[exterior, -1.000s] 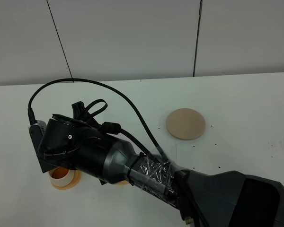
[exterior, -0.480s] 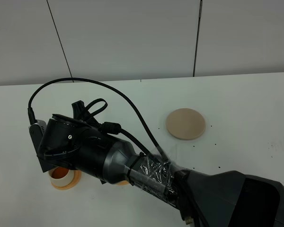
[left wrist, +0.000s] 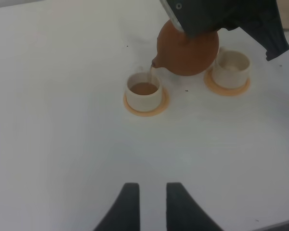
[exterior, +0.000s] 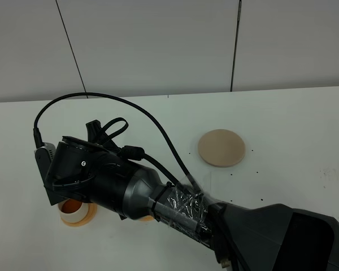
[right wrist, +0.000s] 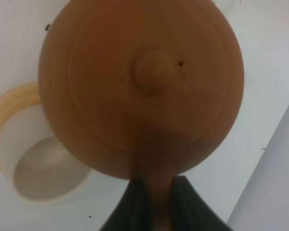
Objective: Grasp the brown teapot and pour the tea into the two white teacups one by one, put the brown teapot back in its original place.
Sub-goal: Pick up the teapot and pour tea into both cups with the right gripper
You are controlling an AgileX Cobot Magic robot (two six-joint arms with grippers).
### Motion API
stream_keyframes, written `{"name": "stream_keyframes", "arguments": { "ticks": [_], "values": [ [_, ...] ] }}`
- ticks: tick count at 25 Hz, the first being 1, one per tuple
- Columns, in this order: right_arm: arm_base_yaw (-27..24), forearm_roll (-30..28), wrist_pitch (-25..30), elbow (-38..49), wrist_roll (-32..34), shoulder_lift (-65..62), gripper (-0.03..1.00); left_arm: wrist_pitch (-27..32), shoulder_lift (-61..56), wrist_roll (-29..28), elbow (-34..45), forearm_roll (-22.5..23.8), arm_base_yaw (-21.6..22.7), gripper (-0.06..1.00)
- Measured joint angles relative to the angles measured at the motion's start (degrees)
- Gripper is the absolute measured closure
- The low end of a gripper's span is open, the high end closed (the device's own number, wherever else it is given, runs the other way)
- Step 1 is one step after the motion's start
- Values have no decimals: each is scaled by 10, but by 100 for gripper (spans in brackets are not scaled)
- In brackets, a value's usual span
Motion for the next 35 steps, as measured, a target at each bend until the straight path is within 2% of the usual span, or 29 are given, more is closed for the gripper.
{"name": "stream_keyframes", "arguments": {
  "ticks": [35],
  "values": [
    [7,-17,-2,0,5,0,87,0,0,0,0,0,0,74]
  ]
}}
